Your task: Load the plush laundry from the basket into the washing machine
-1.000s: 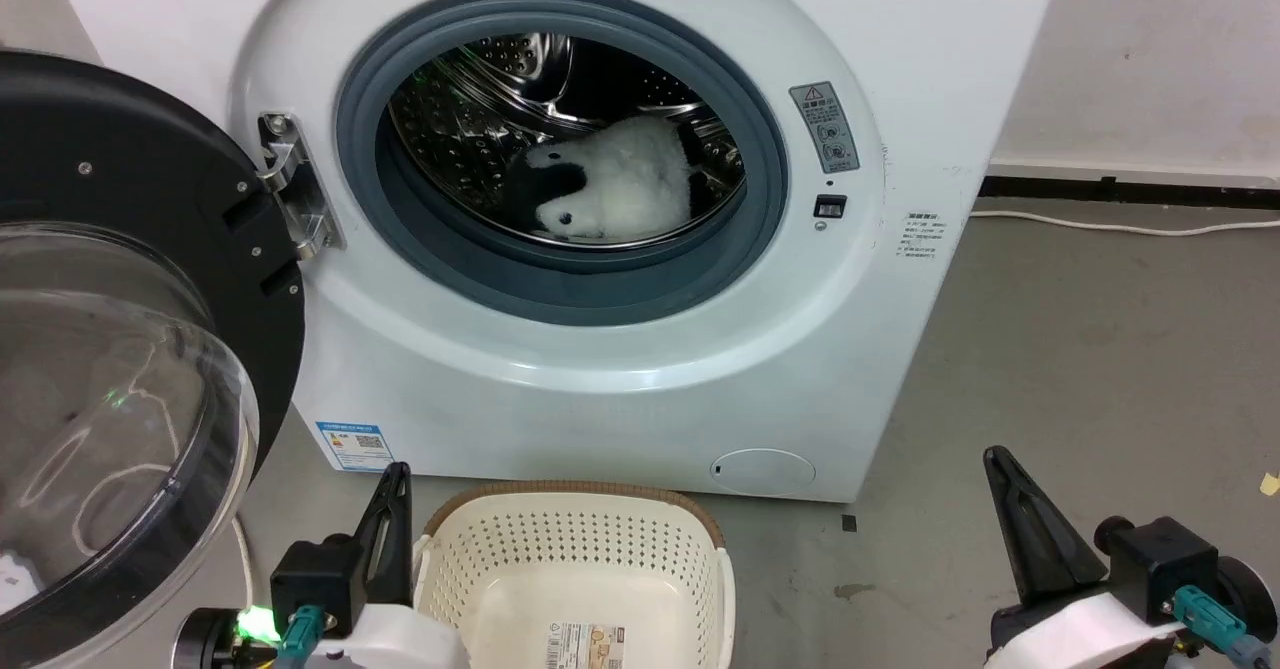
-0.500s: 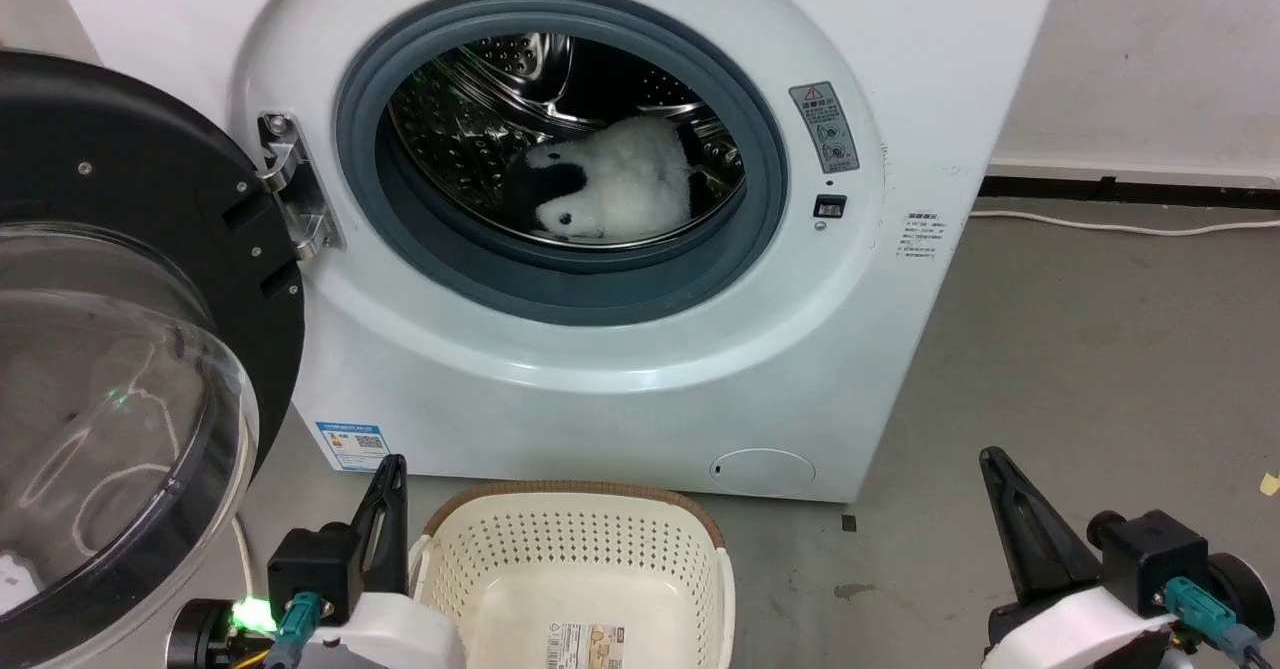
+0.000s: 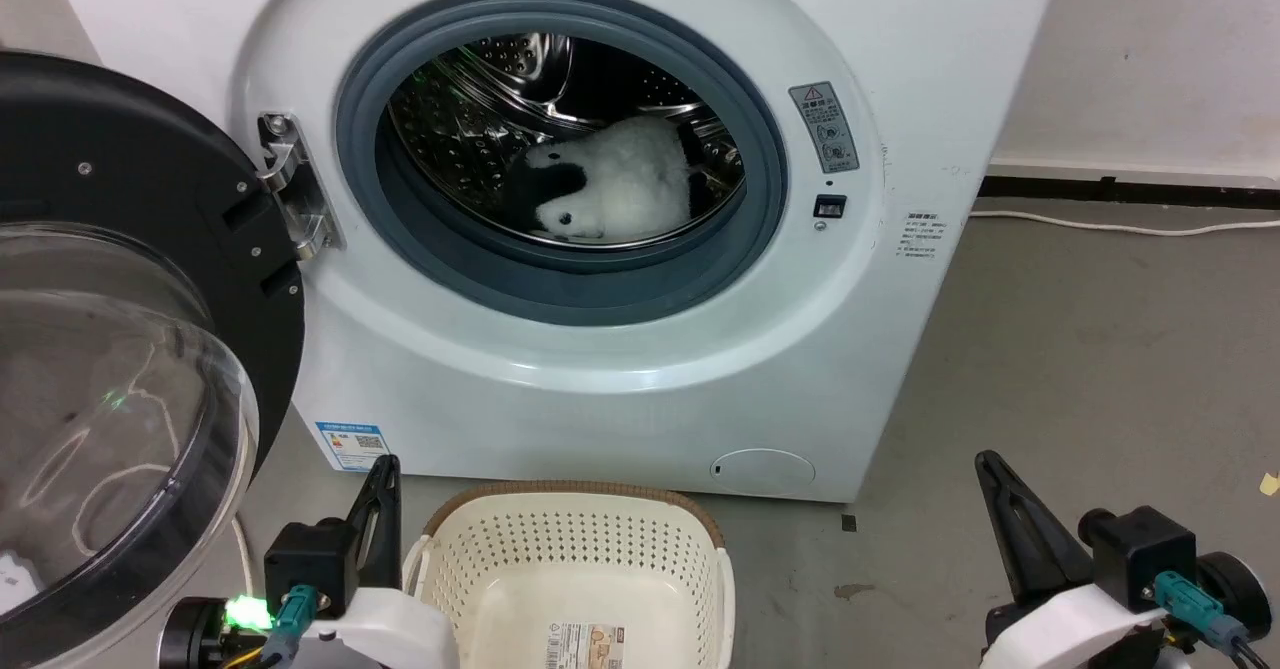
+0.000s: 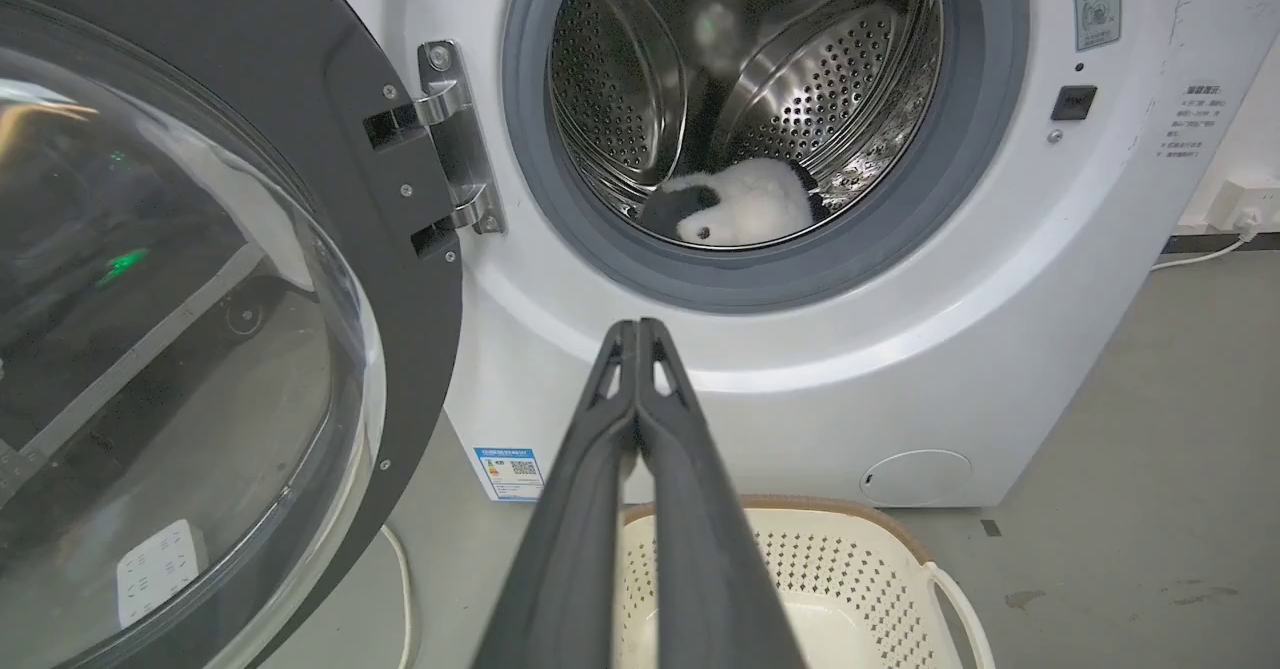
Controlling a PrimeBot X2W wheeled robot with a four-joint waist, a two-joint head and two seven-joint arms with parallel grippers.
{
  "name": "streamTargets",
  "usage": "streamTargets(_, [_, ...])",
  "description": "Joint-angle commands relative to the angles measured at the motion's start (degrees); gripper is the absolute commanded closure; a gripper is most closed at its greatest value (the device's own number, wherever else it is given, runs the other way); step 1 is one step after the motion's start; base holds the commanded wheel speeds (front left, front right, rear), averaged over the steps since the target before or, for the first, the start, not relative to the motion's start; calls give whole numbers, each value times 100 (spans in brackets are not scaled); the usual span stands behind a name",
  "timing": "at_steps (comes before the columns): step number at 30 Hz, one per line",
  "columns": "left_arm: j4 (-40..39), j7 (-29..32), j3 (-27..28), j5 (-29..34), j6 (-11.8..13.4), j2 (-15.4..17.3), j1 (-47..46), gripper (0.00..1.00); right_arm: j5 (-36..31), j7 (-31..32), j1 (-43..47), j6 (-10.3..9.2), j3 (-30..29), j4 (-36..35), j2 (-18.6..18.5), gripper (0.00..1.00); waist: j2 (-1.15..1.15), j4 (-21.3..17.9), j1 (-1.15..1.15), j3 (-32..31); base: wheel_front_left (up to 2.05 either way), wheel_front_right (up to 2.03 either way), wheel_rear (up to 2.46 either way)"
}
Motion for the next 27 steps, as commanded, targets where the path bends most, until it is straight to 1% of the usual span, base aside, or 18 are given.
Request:
streamTargets(1, [-37,37,27,63,-18,-40,-88,100,-34,41,-110,-5,0,17,24,100,0,0,0,0,0,0,0])
streamTargets(13, [-75,199,132,176,-88,-93,-115,100,-95,205,-147,-5,4,24,30,100,0,-5,0,0,0,0,0])
streamTargets(27, [-75,199,132,176,-88,-93,-115,100,-95,205,-147,-5,4,24,30,100,0,-5,0,0,0,0,0])
